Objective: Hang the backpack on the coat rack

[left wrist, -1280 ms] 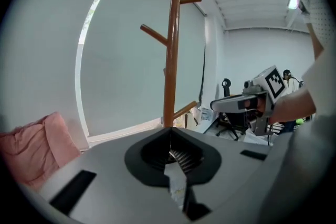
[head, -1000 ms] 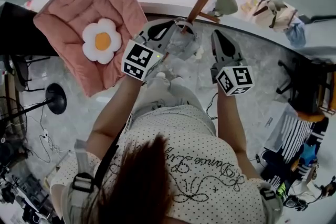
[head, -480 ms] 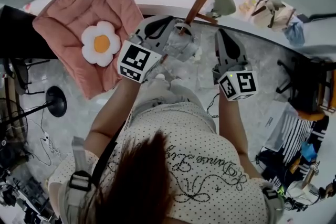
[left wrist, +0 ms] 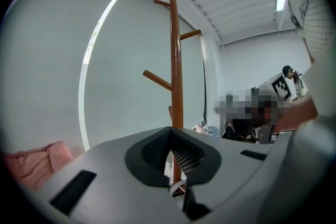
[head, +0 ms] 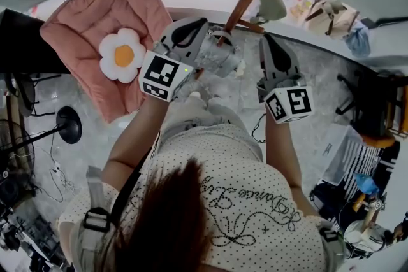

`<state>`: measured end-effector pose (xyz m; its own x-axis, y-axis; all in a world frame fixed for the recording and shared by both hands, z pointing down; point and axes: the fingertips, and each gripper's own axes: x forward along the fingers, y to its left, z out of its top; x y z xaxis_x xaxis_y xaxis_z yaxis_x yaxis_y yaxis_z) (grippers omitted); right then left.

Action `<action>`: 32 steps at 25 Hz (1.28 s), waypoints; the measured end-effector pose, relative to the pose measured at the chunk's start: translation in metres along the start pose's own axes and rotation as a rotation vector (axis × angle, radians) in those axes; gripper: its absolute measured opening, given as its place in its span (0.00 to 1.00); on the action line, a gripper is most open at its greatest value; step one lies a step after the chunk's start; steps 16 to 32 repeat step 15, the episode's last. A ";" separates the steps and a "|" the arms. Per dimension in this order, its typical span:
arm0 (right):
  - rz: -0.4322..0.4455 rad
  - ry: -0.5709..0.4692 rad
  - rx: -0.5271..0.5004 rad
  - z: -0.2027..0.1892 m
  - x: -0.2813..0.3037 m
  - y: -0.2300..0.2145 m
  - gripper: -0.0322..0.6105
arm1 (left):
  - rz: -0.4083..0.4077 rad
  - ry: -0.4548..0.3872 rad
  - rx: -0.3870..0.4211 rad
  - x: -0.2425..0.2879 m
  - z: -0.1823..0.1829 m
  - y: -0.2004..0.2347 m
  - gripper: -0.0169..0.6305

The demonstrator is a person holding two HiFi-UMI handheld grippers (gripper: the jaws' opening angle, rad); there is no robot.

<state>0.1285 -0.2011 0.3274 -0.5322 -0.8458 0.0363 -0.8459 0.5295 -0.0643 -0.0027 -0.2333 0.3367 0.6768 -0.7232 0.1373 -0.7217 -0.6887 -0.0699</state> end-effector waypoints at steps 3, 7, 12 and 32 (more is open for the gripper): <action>0.000 0.000 0.000 -0.001 0.001 -0.001 0.07 | 0.003 0.003 -0.005 0.001 -0.002 0.002 0.03; 0.003 0.002 0.004 -0.001 0.003 0.000 0.07 | 0.003 0.014 -0.012 0.000 -0.005 0.004 0.03; 0.018 0.009 0.004 -0.002 0.006 0.002 0.07 | 0.001 0.032 -0.023 0.001 -0.010 0.005 0.03; 0.020 0.011 0.004 -0.005 0.007 0.002 0.07 | -0.003 0.019 -0.020 0.004 -0.010 0.004 0.03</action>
